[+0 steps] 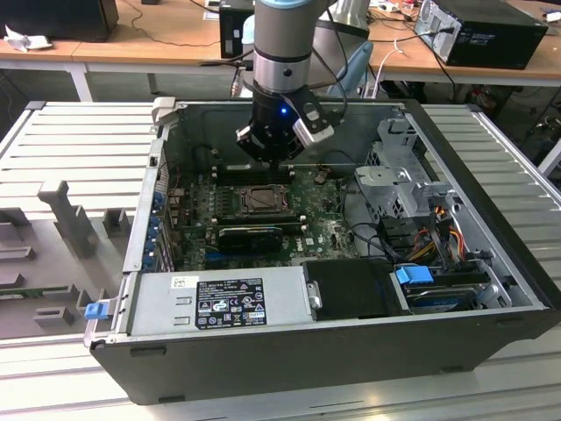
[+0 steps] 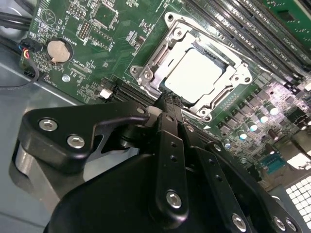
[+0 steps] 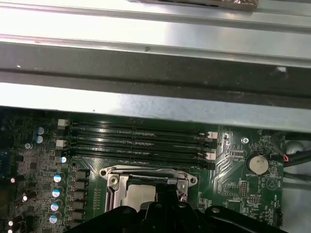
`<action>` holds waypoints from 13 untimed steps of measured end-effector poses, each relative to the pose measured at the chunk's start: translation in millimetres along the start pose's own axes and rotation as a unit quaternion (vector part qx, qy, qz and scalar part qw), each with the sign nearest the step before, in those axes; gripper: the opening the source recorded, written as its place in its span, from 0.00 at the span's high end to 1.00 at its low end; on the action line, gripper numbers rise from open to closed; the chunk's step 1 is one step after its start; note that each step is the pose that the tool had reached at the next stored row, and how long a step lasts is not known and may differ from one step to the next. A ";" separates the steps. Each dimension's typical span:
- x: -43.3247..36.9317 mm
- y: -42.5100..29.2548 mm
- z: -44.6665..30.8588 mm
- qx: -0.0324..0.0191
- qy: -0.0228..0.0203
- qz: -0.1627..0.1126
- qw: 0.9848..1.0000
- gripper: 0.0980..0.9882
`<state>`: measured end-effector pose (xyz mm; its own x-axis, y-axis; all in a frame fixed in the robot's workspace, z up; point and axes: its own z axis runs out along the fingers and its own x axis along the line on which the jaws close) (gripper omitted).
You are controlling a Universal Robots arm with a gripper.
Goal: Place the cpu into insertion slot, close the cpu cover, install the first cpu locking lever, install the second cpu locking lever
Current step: 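Install the second cpu locking lever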
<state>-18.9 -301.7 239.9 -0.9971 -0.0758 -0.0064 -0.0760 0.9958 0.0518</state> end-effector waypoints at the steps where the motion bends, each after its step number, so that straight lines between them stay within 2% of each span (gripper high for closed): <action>1: 0.1 -1.5 -0.1 0.000 0.000 0.000 1.000 0.99; 11: 0.9 -12.4 -0.7 0.000 0.000 0.000 1.000 0.99; 13: 0.9 -12.7 -5.7 0.000 0.000 0.000 1.000 0.99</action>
<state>-18.9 -314.7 244.9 -0.9971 -0.0759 -0.0064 -0.0761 0.9958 0.0518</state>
